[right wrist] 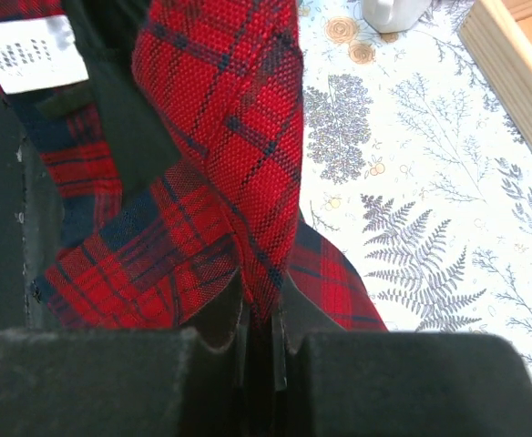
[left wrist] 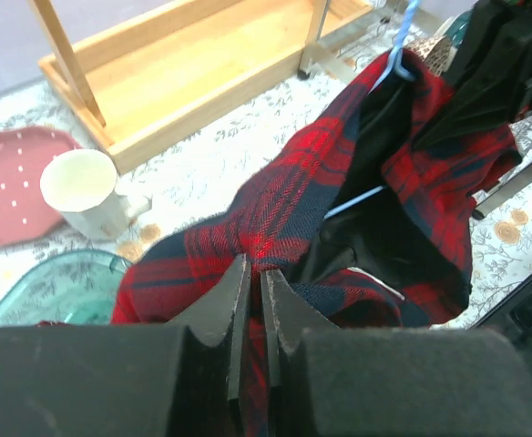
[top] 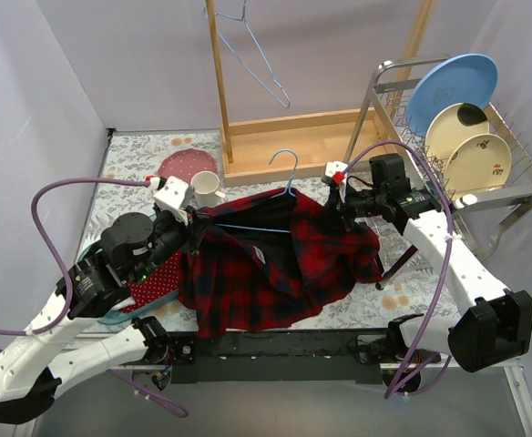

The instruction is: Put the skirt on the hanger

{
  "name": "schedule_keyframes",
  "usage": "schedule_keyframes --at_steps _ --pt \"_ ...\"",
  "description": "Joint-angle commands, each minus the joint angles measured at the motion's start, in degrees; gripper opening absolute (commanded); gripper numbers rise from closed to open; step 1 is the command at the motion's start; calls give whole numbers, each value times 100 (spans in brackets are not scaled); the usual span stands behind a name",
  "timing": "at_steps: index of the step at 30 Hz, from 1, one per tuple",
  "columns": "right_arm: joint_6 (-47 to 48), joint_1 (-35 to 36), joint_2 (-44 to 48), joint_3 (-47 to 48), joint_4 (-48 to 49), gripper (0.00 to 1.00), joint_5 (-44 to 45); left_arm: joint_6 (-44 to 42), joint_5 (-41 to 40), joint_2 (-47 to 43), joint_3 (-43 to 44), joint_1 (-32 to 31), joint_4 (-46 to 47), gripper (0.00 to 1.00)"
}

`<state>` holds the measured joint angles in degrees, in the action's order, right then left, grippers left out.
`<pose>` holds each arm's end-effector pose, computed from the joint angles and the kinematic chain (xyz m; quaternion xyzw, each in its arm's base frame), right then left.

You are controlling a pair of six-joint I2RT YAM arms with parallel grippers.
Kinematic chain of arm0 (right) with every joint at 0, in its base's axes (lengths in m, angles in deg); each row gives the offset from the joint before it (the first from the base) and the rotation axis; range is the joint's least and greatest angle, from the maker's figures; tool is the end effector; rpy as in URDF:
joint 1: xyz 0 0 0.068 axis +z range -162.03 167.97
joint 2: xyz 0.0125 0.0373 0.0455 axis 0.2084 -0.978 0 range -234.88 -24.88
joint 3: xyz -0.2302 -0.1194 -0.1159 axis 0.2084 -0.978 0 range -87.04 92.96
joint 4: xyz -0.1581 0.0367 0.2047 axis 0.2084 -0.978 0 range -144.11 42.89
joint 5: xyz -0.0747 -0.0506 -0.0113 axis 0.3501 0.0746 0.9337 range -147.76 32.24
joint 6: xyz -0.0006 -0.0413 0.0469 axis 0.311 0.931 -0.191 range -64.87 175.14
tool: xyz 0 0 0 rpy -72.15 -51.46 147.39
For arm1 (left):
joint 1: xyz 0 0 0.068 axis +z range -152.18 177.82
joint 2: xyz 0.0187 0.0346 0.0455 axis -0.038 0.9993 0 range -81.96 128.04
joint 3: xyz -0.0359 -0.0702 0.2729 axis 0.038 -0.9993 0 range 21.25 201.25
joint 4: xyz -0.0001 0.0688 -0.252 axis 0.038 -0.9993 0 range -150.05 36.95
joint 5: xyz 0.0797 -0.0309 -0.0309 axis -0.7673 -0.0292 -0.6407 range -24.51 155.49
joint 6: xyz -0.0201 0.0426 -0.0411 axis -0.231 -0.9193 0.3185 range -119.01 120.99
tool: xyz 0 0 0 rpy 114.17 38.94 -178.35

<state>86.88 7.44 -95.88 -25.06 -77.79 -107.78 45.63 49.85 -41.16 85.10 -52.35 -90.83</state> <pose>0.2348 0.1217 0.3281 -0.5166 0.6621 0.3394 0.4238 0.0924 -0.0909 0.4141 -0.0452 0.7876 -0.3724 0.4888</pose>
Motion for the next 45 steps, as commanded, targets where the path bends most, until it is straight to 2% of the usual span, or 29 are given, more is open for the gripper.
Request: schedule_keyframes --at_steps 1,5,6,7,10,11,12,14,16,18,22,27,30,34,42,43,45 --pt "-63 -224 262 -63 202 1 54 247 -273 -220 39 -10 -98 0" --pt "-125 -224 298 -98 255 1 -34 255 331 -239 -118 -1 200 1" --pt "-195 -232 297 -89 264 1 -52 255 525 -187 -241 -1 236 13" --pt "-230 -215 280 -72 264 1 -95 308 953 -125 -312 -10 262 18" --pt "-336 -215 254 34 264 1 -131 361 1544 349 -593 -1 254 34" --pt "-371 -215 280 60 273 1 -113 361 1633 533 -672 -1 288 38" --pt "-432 -215 306 95 290 1 -70 378 1782 613 -742 -1 324 46" --pt "-546 -215 385 122 352 1 10 370 1862 675 -927 -1 472 53" --pt "-695 -215 438 157 422 1 115 344 1793 658 -937 7 508 55" --pt "-758 -215 491 201 431 1 168 291 1417 544 -858 -1 500 55" --pt "-942 -162 500 253 501 1 273 194 809 219 -682 -1 491 62" --pt "-968 259 368 403 492 1 527 176 247 34 -558 8 403 68" --pt "-1283 435 420 605 580 1 1115 168 18 -124 -559 7 394 70" --pt "-1548 427 570 825 598 1 2012 159 -430 -300 -585 7 403 78" --pt "-1926 435 860 1027 501 1 2584 62 -458 -406 -690 7 614 96" --pt "-1970 435 860 1105 466 1 2889 53 -458 -388 -708 7 657 98" --pt "-2050 435 869 1150 440 1 3225 18 -458 -353 -734 7 658 98"
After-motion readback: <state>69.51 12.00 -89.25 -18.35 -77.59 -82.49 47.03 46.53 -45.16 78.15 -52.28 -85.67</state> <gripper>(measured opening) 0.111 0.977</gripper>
